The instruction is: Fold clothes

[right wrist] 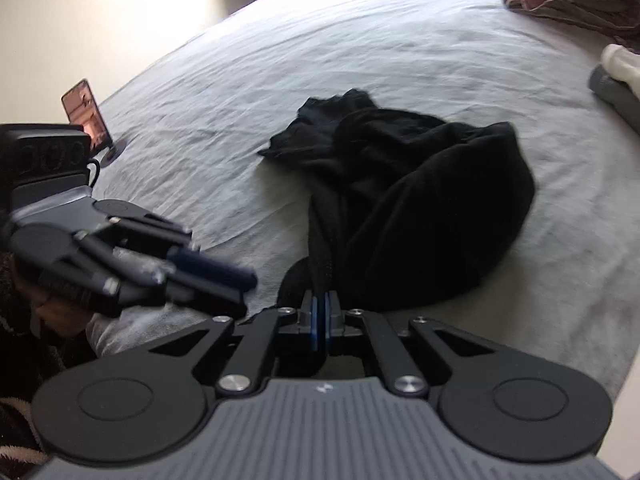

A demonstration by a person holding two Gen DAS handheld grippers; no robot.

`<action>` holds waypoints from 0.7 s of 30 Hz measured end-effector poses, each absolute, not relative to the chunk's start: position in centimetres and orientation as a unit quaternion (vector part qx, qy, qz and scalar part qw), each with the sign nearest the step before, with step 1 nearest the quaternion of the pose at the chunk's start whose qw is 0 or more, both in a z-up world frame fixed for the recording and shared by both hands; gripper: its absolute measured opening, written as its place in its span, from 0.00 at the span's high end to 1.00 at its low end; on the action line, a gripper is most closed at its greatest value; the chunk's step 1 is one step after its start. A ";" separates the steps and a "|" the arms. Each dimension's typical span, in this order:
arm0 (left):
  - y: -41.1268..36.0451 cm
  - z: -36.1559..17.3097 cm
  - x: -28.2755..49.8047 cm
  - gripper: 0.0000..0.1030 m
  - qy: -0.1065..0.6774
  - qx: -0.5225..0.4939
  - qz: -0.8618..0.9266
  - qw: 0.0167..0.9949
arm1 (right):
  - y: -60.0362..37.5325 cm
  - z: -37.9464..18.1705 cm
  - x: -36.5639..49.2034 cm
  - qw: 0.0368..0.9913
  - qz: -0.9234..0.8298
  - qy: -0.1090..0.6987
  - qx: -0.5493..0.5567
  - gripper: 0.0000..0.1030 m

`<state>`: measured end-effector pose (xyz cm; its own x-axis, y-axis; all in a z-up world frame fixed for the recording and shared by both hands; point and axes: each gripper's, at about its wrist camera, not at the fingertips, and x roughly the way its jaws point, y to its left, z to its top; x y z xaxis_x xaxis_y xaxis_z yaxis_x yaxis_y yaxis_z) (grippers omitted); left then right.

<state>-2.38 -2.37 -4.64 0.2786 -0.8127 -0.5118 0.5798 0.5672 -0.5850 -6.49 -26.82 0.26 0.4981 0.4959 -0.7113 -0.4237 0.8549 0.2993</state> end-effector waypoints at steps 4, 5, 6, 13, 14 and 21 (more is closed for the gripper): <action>-0.9 -5.7 0.8 0.63 0.428 -0.196 -0.361 0.805 | -28.6 1.3 -7.1 0.877 0.254 0.402 0.068 0.98; -0.6 -5.9 1.6 0.63 0.433 -0.217 -0.347 0.803 | -29.0 1.6 -7.2 0.880 0.250 0.396 0.074 0.98; -0.5 -6.1 2.5 0.63 0.437 -0.241 -0.335 0.799 | -29.3 1.7 -7.3 0.882 0.246 0.393 0.077 0.98; -2.8 -7.5 6.3 0.67 0.459 -0.312 -0.269 0.787 | -31.2 2.3 -7.7 0.893 0.222 0.377 0.102 0.98; -3.2 -7.3 6.5 0.74 0.459 -0.315 -0.262 0.789 | -31.4 2.2 -7.6 0.894 0.217 0.377 0.104 0.98; -3.9 -3.4 4.8 0.95 0.408 -0.284 -0.208 0.842 | -32.8 1.1 -6.7 0.888 0.199 0.398 0.117 0.83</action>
